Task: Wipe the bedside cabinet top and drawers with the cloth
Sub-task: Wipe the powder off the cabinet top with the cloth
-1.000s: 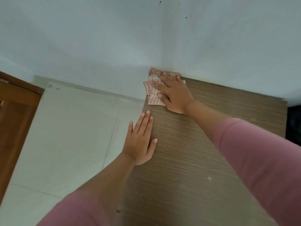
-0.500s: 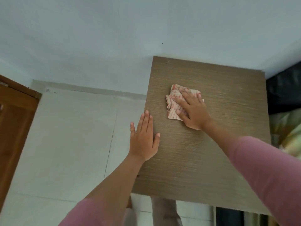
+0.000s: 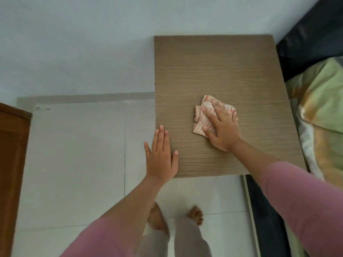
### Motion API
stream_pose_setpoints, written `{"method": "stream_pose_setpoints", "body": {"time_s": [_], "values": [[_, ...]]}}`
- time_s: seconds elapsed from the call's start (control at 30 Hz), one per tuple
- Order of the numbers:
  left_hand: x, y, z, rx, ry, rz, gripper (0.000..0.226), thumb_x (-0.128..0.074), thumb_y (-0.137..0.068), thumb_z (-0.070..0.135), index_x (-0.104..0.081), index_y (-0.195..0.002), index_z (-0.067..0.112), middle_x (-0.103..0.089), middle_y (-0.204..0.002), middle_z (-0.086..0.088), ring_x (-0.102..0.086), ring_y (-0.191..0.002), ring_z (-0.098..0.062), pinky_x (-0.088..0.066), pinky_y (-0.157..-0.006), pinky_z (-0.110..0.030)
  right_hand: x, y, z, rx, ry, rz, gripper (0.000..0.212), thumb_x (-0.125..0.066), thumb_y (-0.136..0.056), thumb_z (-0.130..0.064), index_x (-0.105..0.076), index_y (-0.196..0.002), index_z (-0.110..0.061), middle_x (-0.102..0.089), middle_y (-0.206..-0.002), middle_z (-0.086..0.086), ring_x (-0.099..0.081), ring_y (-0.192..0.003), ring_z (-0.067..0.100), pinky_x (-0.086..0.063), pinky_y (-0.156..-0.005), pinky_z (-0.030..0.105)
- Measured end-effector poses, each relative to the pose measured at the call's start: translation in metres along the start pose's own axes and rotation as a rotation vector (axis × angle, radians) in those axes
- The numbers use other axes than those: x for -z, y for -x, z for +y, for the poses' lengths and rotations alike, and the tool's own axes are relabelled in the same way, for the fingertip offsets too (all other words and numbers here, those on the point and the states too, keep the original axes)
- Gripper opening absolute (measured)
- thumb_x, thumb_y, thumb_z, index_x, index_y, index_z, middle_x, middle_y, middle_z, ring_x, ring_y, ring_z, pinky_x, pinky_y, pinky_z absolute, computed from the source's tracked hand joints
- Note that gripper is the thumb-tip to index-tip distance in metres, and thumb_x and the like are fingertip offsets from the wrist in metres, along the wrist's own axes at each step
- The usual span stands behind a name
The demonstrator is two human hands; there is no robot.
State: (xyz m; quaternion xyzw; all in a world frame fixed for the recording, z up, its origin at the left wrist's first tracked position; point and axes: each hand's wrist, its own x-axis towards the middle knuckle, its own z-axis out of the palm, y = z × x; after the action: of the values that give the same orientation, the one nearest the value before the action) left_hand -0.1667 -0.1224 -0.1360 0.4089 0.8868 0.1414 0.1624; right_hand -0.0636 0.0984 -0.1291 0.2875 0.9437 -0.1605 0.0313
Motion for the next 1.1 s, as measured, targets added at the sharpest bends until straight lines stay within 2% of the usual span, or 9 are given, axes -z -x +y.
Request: {"method": "stream_pose_setpoints", "body": {"time_s": [0.27, 0.47, 0.67, 0.87, 1.1], "values": [[-0.002, 0.001, -0.001, 0.021, 0.085, 0.103, 0.062, -0.024, -0.088, 0.032, -0.028, -0.143, 0.004, -0.015, -0.156, -0.009, -0.011, -0.144, -0.022, -0.006, -0.108, -0.061, -0.018, 0.047, -0.024, 0.088, -0.003, 0.006, 0.061, -0.031, -0.085, -0.058, -0.024, -0.143, -0.042, -0.009, -0.159, -0.003, 0.000, -0.146, 0.018, 0.001, -0.112, 0.054], [-0.003, 0.001, 0.000, 0.017, 0.093, 0.173, 0.058, -0.029, -0.089, 0.027, -0.030, -0.142, 0.004, -0.016, -0.156, -0.009, -0.014, -0.144, -0.023, -0.007, -0.108, -0.062, -0.032, 0.069, -0.029, 0.188, -0.012, 0.081, 0.059, -0.035, -0.086, -0.058, -0.028, -0.142, -0.041, -0.017, -0.157, -0.001, -0.008, -0.146, 0.019, -0.001, -0.112, 0.052], [-0.006, 0.002, -0.001, 0.014, 0.081, 0.203, 0.058, -0.030, -0.089, 0.028, -0.028, -0.143, 0.006, -0.015, -0.157, -0.007, -0.011, -0.144, -0.020, -0.003, -0.111, -0.058, -0.035, 0.072, -0.028, 0.218, -0.009, 0.115, 0.058, -0.033, -0.086, -0.058, -0.030, -0.141, -0.041, -0.019, -0.157, -0.002, -0.010, -0.146, 0.020, -0.003, -0.113, 0.054], [-0.007, 0.001, -0.001, 0.006, 0.083, 0.220, 0.055, -0.032, -0.093, 0.026, -0.027, -0.144, 0.007, -0.013, -0.157, -0.006, -0.009, -0.144, -0.019, -0.002, -0.112, -0.056, -0.035, 0.071, -0.026, 0.234, 0.009, 0.122, 0.059, -0.031, -0.085, -0.060, -0.030, -0.141, -0.042, -0.018, -0.157, -0.004, -0.008, -0.146, 0.018, -0.001, -0.113, 0.051], [-0.009, 0.002, -0.001, -0.008, 0.053, 0.215, 0.053, -0.033, -0.097, 0.026, -0.020, -0.146, 0.010, -0.005, -0.158, -0.002, -0.002, -0.145, -0.015, -0.002, -0.113, -0.053, -0.037, 0.070, -0.026, 0.242, 0.022, 0.145, 0.065, -0.019, -0.080, -0.065, -0.027, -0.141, -0.044, -0.014, -0.157, -0.009, -0.006, -0.146, 0.015, 0.003, -0.114, 0.047]]}}
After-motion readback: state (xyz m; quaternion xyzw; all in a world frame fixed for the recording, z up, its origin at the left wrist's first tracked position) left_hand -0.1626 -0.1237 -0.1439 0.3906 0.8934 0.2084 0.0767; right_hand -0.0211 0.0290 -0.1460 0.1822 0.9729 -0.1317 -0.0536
